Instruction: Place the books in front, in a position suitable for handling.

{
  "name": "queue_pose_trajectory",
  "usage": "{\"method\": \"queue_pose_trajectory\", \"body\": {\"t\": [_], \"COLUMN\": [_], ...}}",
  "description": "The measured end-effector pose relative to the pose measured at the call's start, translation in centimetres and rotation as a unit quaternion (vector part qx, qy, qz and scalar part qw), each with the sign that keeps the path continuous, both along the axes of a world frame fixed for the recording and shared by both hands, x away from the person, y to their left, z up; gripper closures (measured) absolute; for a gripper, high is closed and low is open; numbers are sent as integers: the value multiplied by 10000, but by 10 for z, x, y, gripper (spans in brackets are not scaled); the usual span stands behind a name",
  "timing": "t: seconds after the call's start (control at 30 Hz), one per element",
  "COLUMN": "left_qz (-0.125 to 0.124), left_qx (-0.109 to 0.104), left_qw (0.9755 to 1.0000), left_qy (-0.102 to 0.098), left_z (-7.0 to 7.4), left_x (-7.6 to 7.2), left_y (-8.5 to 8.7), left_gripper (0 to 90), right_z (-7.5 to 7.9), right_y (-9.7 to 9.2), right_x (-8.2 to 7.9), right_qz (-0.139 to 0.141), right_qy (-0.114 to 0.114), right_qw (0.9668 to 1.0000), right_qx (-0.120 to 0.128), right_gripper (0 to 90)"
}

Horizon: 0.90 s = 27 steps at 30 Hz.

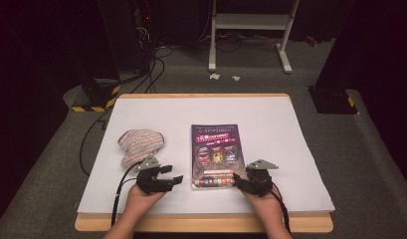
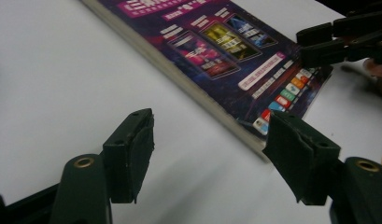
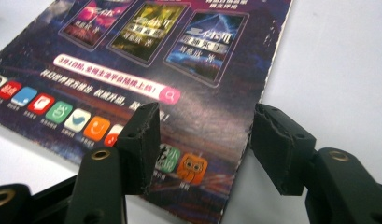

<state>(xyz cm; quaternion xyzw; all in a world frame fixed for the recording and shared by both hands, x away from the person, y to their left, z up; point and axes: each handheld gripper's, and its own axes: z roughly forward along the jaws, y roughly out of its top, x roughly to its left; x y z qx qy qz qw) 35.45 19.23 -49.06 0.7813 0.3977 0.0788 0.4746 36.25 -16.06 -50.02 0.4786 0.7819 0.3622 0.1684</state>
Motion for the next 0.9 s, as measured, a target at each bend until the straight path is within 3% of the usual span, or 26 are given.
{"method": "queue_pose_trajectory", "body": {"t": [0.1,0.2,0.33,0.43,0.63,0.9], "left_qz": [-44,-58,-123,-201,-168,-43], "left_qx": [-7,168,292,386,436,612], "left_qw": [10000,9997,9988,9981,9979,9974], "left_qy": [37,159,385,439,454,365], "left_z": [1,-3,-13,-13,-12,-12], "left_x": [4,12,22,25,25,24], "left_y": [-11,-30,-43,-52,-56,-47], "left_gripper": [330,329,333,339,351,358], "right_z": [-1,-1,-2,-2,-2,-1], "right_y": [0,1,3,3,4,14], "right_x": [5,8,12,13,12,11], "right_qz": [-84,-120,-134,-114,-160,-71], "right_qy": [30,50,54,57,54,79], "right_qw": [9999,9999,9999,9999,9998,9999], "right_qx": [47,75,94,94,90,55], "right_gripper": [415,412,402,404,408,418]}}
